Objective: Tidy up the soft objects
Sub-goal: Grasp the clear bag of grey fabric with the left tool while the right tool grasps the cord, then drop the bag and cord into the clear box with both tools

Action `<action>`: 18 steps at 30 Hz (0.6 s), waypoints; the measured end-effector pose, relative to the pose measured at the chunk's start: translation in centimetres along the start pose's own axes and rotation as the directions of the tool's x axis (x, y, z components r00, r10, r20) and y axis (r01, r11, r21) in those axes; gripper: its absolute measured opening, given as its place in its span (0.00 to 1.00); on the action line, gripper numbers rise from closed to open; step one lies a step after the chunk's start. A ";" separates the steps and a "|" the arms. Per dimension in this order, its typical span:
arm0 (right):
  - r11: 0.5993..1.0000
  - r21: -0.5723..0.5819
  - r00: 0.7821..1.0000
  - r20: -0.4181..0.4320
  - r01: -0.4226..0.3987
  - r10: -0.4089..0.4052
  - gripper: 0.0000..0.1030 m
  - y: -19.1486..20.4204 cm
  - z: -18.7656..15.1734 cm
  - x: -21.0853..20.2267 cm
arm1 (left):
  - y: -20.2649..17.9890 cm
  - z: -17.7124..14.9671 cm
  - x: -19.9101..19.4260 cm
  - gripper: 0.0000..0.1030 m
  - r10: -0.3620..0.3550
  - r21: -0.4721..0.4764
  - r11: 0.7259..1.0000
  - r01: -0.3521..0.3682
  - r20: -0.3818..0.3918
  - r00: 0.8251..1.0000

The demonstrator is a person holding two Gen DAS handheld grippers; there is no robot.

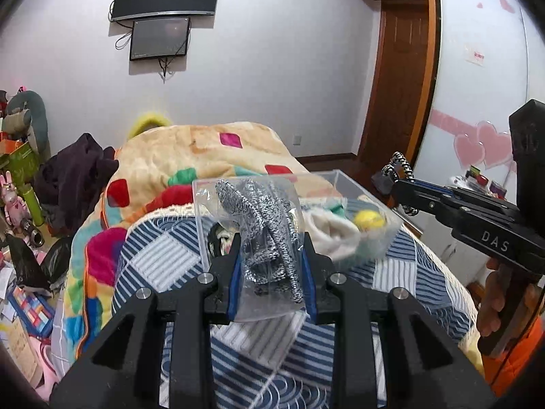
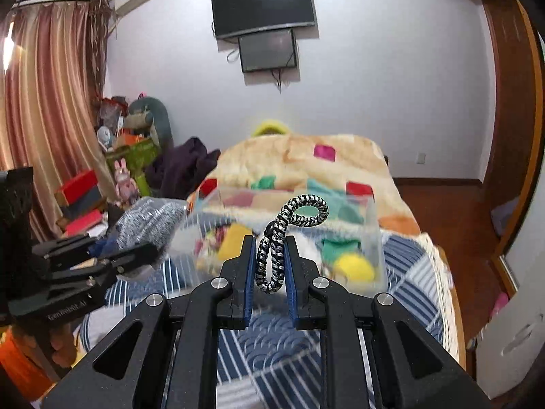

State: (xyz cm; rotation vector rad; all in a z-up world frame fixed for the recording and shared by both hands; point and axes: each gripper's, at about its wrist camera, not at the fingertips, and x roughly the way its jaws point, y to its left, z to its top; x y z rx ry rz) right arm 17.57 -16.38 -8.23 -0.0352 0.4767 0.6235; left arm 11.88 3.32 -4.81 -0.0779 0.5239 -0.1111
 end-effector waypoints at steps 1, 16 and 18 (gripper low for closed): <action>1.000 0.003 1.000 0.006 0.001 -0.001 0.14 -0.1 0.4 0.3 | 0.1 0.3 0.3 0.29 0.005 0.003 1.000 -0.005 0.002 1.000; 1.000 0.026 0.997 -0.081 -0.010 0.012 0.14 0.0 0.9 5.3 | 1.4 1.5 6.5 0.29 0.030 -0.035 0.999 -0.032 -0.078 0.997; 0.999 0.029 0.994 -0.106 -0.018 0.021 0.14 0.1 0.5 6.1 | 1.6 1.1 7.5 0.29 0.024 -0.045 0.999 -0.029 -0.101 0.995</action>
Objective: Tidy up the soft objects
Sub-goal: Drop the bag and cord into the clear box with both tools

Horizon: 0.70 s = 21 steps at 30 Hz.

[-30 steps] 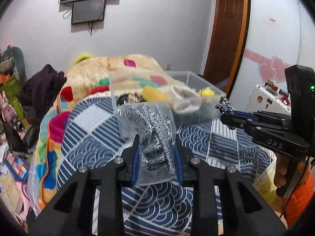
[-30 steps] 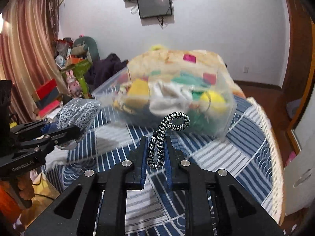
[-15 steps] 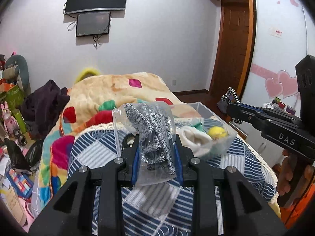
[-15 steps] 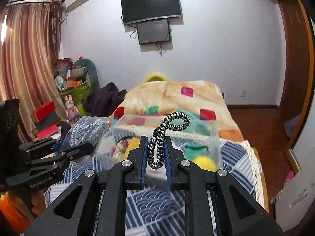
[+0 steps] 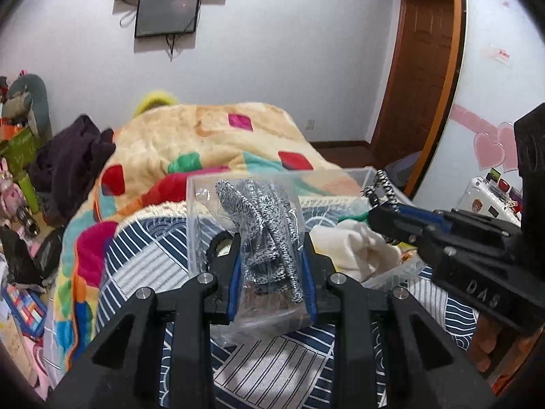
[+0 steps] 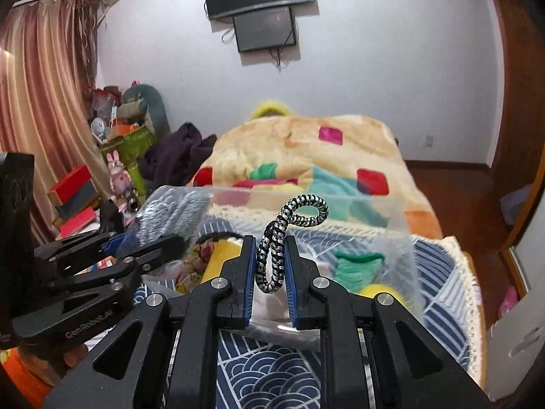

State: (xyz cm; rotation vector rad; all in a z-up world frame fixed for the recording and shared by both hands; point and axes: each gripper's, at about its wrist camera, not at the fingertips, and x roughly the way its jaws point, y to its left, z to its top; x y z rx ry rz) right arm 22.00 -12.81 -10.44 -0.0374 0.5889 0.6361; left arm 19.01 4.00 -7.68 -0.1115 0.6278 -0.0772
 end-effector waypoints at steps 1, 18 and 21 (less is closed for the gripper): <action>1.000 0.002 1.000 -0.014 -0.003 0.003 0.14 0.0 -0.2 0.5 | 0.0 -0.1 0.3 0.29 0.007 -0.001 1.000 -0.007 -0.002 1.000; 0.997 0.004 0.993 -0.088 0.078 -0.078 0.48 -1.1 -1.8 1.0 | 0.1 -1.1 1.2 0.47 -0.004 -0.008 1.000 0.004 -0.036 0.999; 0.996 0.000 0.993 -0.084 0.087 -0.086 0.51 -1.4 -2.1 0.2 | 0.2 -1.3 0.4 0.54 -0.030 -0.024 0.999 0.030 -0.035 0.999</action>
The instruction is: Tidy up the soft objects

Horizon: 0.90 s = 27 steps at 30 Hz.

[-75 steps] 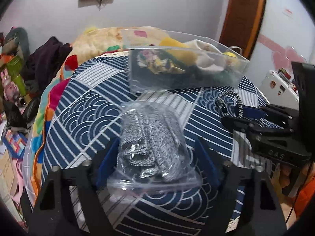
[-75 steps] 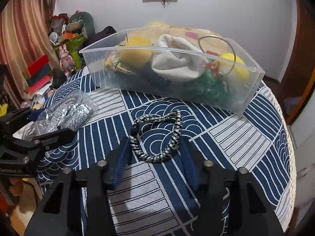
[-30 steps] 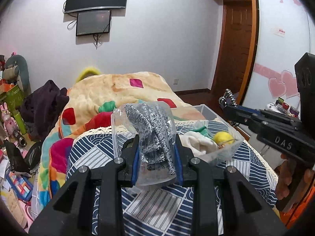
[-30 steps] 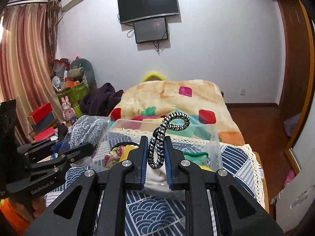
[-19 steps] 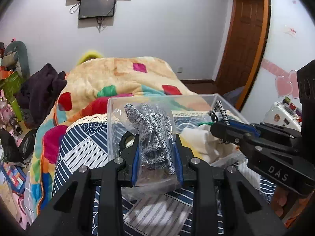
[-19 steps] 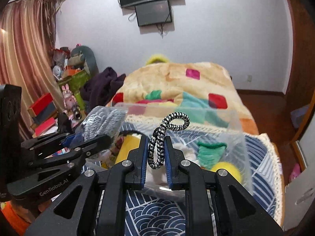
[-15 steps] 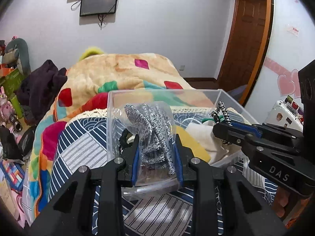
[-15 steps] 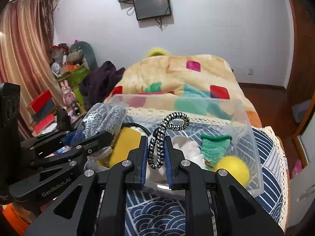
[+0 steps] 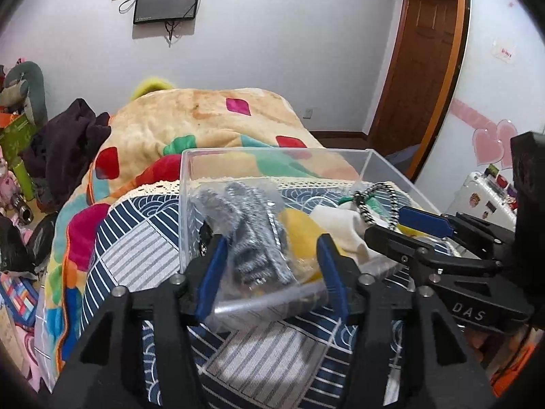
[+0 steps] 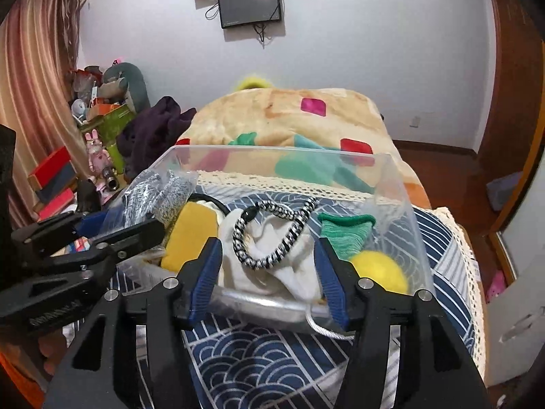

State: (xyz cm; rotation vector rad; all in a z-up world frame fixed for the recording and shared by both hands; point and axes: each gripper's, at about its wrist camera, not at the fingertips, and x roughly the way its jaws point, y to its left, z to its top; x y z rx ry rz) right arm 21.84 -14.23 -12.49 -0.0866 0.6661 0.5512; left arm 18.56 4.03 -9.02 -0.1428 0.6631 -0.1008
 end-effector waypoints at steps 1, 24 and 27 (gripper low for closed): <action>1.000 0.000 1.000 -0.001 0.003 -0.003 0.52 -0.1 0.1 -0.1 | 0.0 -0.1 -0.3 0.54 -0.004 -0.001 1.000 0.004 0.000 1.000; 0.999 -0.037 0.928 0.373 0.031 -0.015 0.71 1.5 2.7 -13.8 | -3.8 2.2 -15.4 0.58 -0.049 0.065 0.997 0.029 0.332 0.942; 0.999 -0.041 0.913 0.407 0.030 -0.011 0.75 2.0 2.7 -14.9 | -4.5 2.1 -17.3 0.71 -0.055 0.083 0.996 0.025 0.378 0.924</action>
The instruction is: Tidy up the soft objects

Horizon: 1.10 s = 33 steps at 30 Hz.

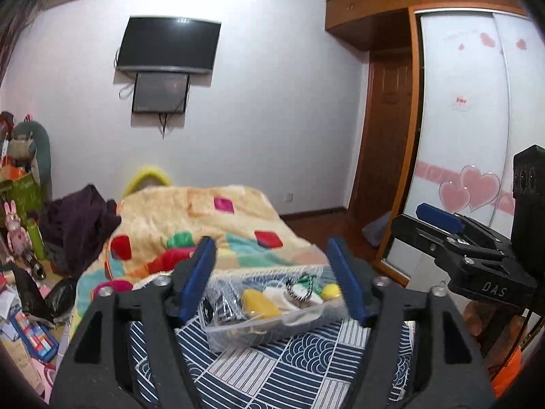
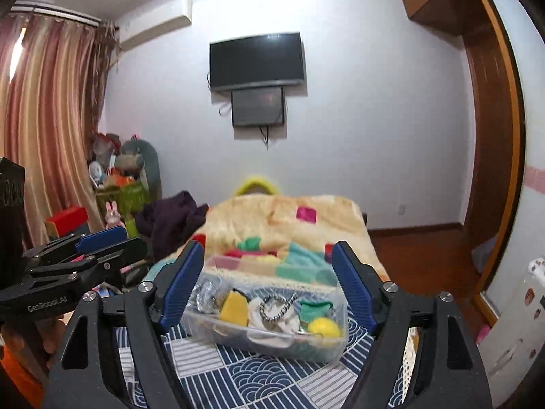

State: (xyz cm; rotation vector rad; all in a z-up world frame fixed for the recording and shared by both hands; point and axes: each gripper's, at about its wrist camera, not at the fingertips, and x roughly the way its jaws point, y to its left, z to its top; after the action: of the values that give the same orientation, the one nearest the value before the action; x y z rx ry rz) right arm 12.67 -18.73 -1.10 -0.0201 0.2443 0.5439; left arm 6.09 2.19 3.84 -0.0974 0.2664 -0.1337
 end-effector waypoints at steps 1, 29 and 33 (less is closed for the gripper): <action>1.000 -0.001 1.000 0.014 0.000 0.000 0.78 0.2 0.1 -0.5 | -0.2 0.1 -0.4 0.73 0.001 0.008 1.000 -0.001 0.012 1.000; 1.000 0.026 0.996 0.094 0.009 -0.011 1.00 0.6 -0.2 -2.8 | -1.1 0.3 -2.9 1.00 0.044 0.041 0.998 -0.047 0.069 0.997; 0.999 0.032 0.996 0.092 0.007 -0.010 1.00 0.5 -0.1 -2.9 | -1.1 0.3 -2.9 1.00 0.045 0.041 0.998 -0.048 0.065 0.997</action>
State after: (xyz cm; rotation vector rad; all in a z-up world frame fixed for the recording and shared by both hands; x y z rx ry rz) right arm 9.99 -19.80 -0.53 0.0342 0.1626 0.5311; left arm 3.25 1.59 4.97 -0.0533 0.2012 -0.0900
